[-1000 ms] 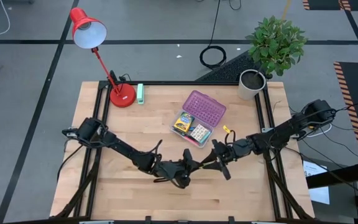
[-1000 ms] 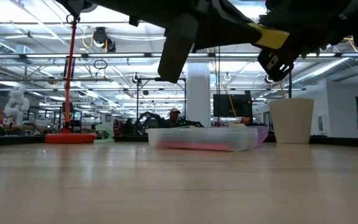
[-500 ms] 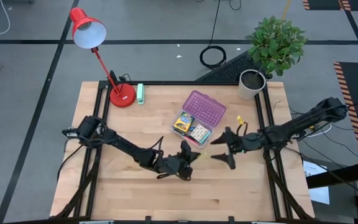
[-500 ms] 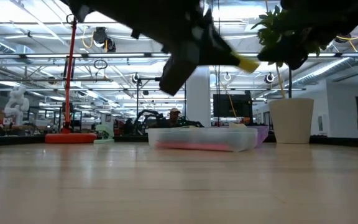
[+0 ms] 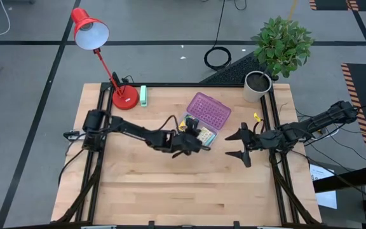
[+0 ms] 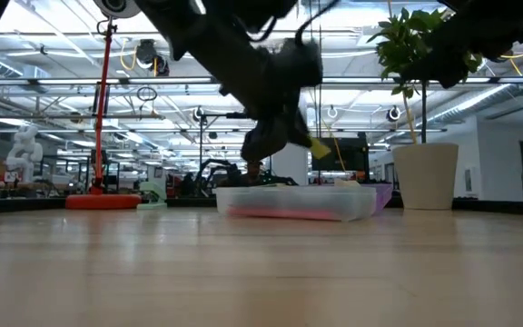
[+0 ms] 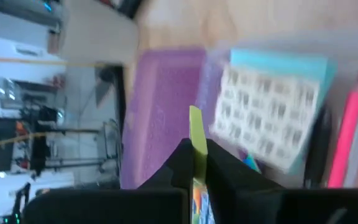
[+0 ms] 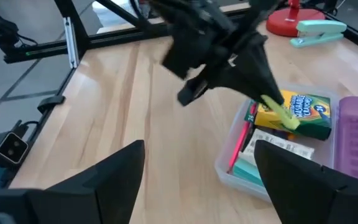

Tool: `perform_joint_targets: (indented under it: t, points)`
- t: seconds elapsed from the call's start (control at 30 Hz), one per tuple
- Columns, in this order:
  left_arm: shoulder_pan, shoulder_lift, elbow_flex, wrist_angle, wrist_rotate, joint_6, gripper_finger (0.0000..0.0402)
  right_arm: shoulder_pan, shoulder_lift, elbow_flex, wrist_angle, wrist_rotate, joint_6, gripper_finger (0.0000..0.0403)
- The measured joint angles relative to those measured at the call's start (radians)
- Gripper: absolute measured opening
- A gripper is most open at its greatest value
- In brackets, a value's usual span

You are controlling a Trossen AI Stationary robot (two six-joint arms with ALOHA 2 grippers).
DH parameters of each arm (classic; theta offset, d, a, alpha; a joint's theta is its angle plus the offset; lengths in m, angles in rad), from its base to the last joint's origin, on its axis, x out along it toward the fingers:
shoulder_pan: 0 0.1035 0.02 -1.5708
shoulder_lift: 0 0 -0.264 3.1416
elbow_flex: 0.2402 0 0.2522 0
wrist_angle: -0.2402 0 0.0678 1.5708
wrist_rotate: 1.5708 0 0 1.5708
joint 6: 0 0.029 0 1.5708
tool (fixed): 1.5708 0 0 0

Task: Pack school essentials
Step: Put the green eraser into the purple supply box

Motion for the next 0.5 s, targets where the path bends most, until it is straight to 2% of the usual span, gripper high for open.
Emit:
perform_joint_targets:
  t: [0.23, 0.5]
  points:
    - [0.039, 0.002, 0.041, -0.17, -0.005, -0.066, 0.0022, 0.0, 0.002, -0.001, -0.034, 0.0, 0.001, 0.0286]
    - [0.031, 0.003, 0.041, -0.171, -0.014, -0.082, 0.0032, 0.0, 0.002, -0.001, -0.029, 0.0, 0.006, 0.0281]
